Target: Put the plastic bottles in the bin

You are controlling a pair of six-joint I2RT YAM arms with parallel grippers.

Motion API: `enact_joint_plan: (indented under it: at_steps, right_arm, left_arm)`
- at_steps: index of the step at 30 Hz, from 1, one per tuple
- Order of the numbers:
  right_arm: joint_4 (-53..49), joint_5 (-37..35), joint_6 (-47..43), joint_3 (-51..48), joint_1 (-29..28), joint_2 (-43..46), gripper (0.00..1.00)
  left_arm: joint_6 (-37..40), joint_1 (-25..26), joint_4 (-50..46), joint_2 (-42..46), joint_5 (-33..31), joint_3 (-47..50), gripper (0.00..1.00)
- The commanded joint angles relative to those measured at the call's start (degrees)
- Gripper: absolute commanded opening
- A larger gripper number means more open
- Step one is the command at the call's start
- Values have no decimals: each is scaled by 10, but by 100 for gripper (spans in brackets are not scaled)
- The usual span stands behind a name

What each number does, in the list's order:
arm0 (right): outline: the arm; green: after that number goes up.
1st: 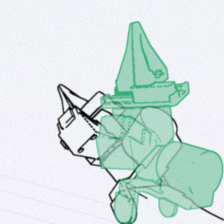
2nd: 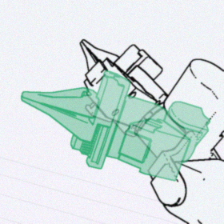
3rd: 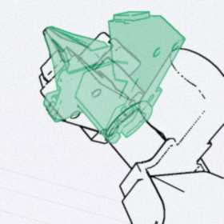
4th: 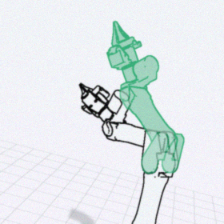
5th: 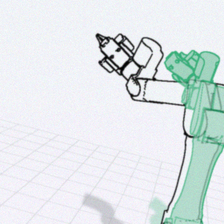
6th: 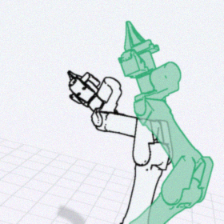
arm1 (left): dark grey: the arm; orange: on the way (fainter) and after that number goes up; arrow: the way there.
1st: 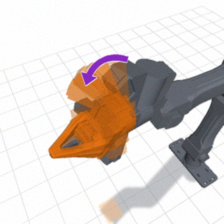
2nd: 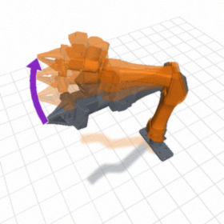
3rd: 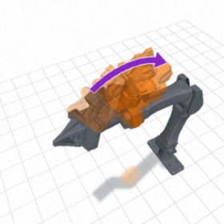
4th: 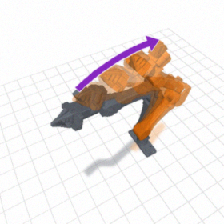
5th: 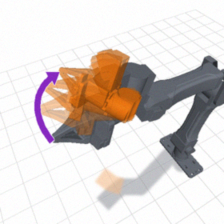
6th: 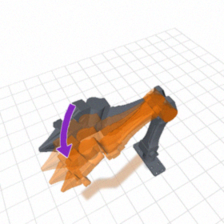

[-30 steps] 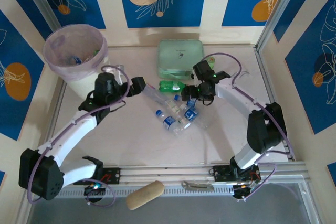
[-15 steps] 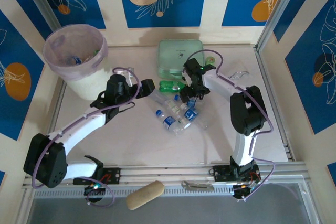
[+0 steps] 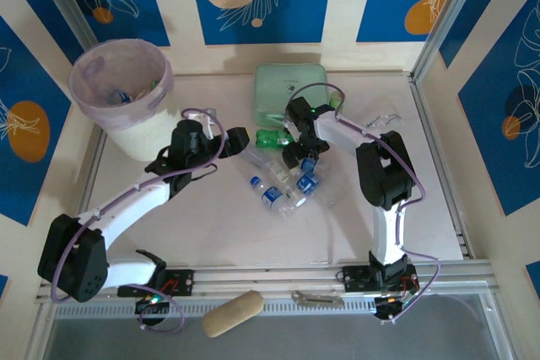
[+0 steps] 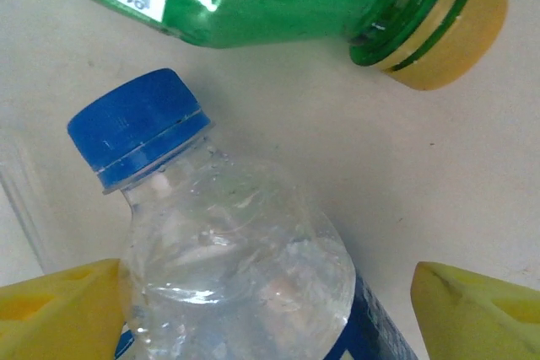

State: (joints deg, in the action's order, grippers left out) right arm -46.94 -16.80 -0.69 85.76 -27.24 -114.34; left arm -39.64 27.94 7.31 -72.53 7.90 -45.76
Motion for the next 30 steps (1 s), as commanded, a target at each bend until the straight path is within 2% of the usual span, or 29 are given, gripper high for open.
enact_joint_plan:
  at_steps: [1, 8, 30]
  right_arm:
    - [-4, -9, -3, 6, 16, -1, 87]
    - [2, -4, 7, -5, 36, -2, 86]
    - [32, -11, 8, -12, 39, -32, 85]
  left_arm:
    - [-3, 5, 10, 0, 4, -6, 99]
    - [-7, 5, 13, -7, 10, -11, 99]
    - [-14, 10, -5, -7, -5, -21, 99]
